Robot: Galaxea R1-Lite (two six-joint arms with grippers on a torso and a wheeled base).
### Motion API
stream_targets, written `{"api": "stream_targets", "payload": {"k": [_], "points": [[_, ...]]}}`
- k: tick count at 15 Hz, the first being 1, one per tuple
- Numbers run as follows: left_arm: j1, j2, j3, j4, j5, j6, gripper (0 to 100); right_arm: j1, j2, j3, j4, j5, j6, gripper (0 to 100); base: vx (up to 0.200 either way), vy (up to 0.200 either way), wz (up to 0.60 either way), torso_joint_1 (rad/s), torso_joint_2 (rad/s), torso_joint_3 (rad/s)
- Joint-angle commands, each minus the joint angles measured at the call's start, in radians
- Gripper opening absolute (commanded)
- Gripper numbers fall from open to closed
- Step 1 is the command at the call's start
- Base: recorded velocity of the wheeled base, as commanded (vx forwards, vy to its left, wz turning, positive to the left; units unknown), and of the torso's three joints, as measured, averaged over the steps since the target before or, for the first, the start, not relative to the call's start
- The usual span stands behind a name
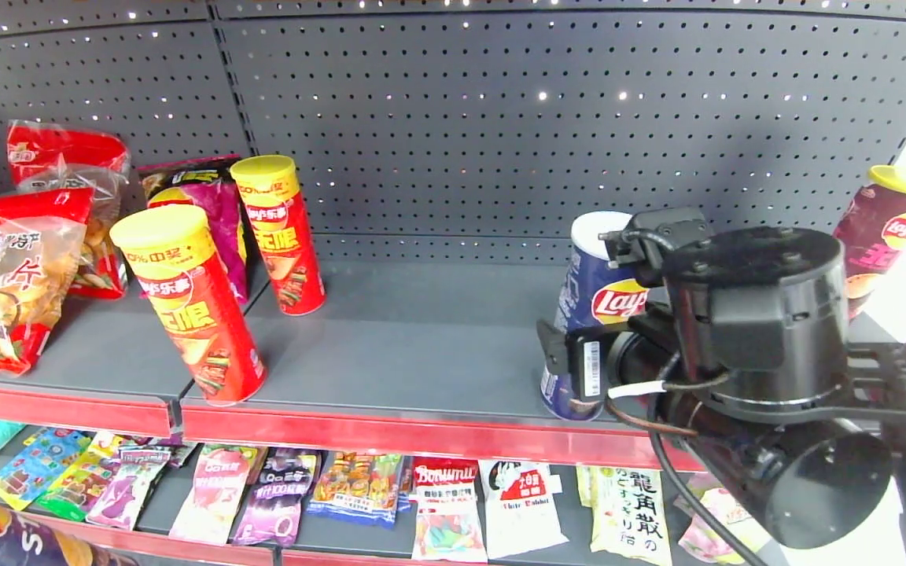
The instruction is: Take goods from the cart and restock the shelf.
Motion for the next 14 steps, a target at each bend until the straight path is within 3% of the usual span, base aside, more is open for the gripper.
{"api": "stream_targets", "payload": {"k": [1, 10, 12, 14], "points": [[0.000, 0.003, 0.001, 0.000, 0.000, 0.000, 0, 0.012, -0.077, 0.064, 0.001, 0.000, 0.000, 100, 0.000, 0.000, 0.00, 0.000, 0.00, 0.000], [0.000, 0.043, 0.007, -0.001, 0.003, 0.003, 0, 0.041, -0.410, 0.307, 0.001, 0.023, -0.001, 100, 0.000, 0.000, 0.00, 0.000, 0.00, 0.000], [0.000, 0.065, 0.007, -0.012, 0.003, 0.008, 0, -0.001, -0.468, 0.338, 0.003, 0.089, 0.000, 100, 0.000, 0.000, 0.00, 0.000, 0.00, 0.000], [0.000, 0.095, 0.007, -0.058, 0.003, 0.008, 0, -0.037, -0.625, 0.439, 0.006, 0.285, -0.032, 100, 0.000, 0.000, 0.00, 0.000, 0.00, 0.000]]}}
